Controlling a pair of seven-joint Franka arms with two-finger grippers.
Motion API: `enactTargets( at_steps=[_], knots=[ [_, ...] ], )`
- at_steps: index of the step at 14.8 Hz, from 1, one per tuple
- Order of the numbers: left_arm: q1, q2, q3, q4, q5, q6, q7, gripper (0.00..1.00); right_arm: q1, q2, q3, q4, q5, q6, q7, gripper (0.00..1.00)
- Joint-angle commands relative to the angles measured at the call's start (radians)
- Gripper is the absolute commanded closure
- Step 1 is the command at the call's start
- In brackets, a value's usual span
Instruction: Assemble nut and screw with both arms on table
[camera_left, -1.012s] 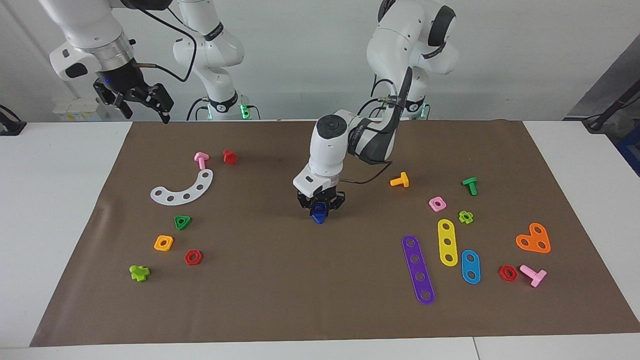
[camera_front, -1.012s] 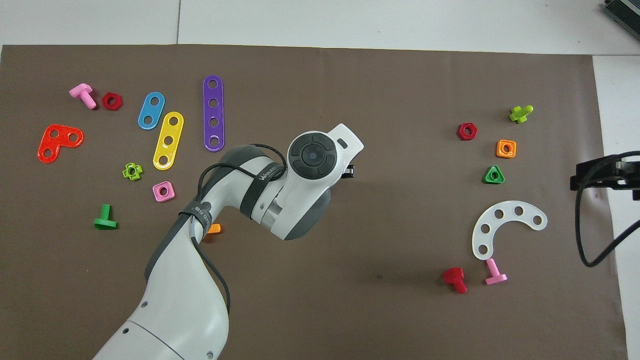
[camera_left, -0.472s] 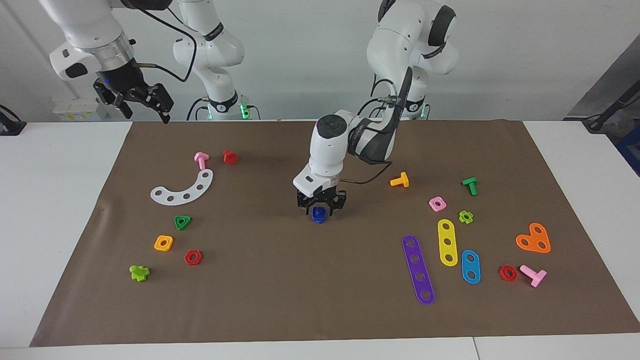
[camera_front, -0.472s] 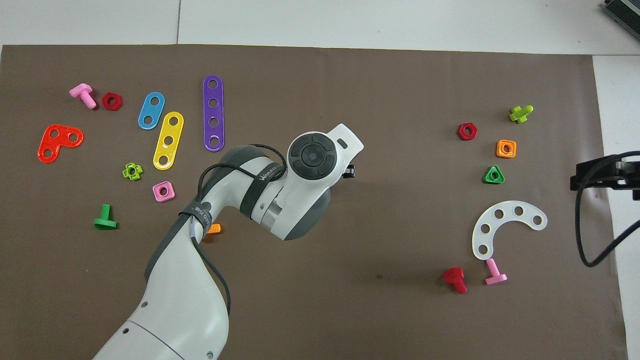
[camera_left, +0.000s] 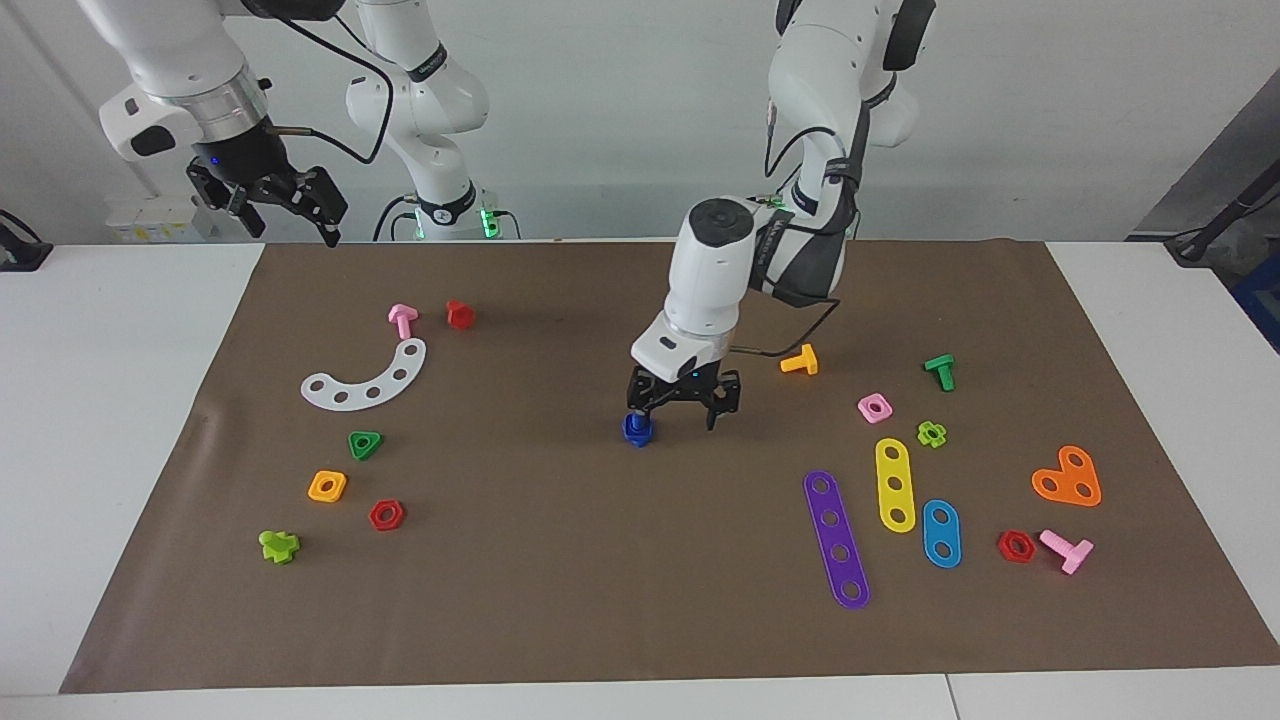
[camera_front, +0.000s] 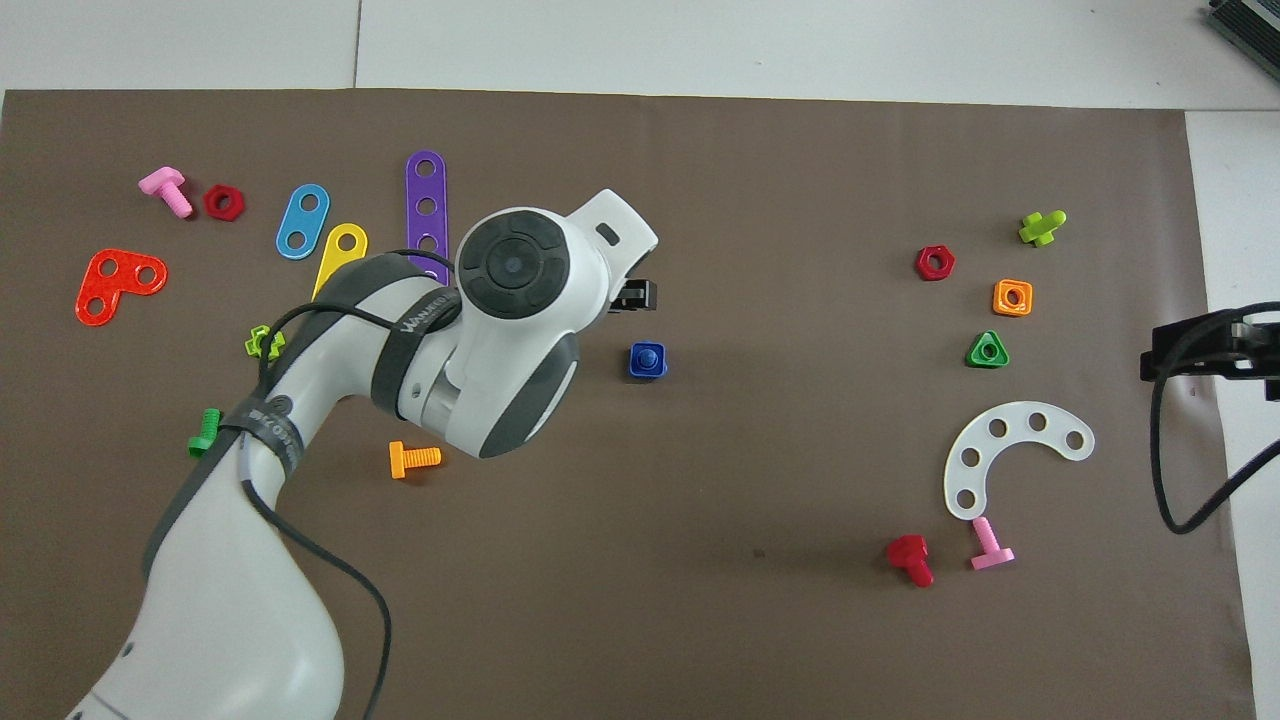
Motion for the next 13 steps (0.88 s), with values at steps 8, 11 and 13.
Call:
enactTargets(
  at_steps=[8, 11, 13],
  knots=[
    [0.339, -0.22, -0.007, -0.09, 0.011, -0.25, 0.376, 0.0, -0.007, 0.004, 0.002, 0.015, 0.021, -0.016, -0.017, 0.0],
    [0.422, -0.267, -0.007, -0.09, -0.001, -0.286, 0.466, 0.0, -0.007, 0.004, 0.002, 0.015, 0.021, -0.016, -0.017, 0.0],
    [0.462, -0.304, -0.006, -0.093, -0.025, -0.315, 0.494, 0.0, -0.007, 0.004, 0.002, 0.015, 0.021, -0.016, -0.017, 0.0]
  ],
)
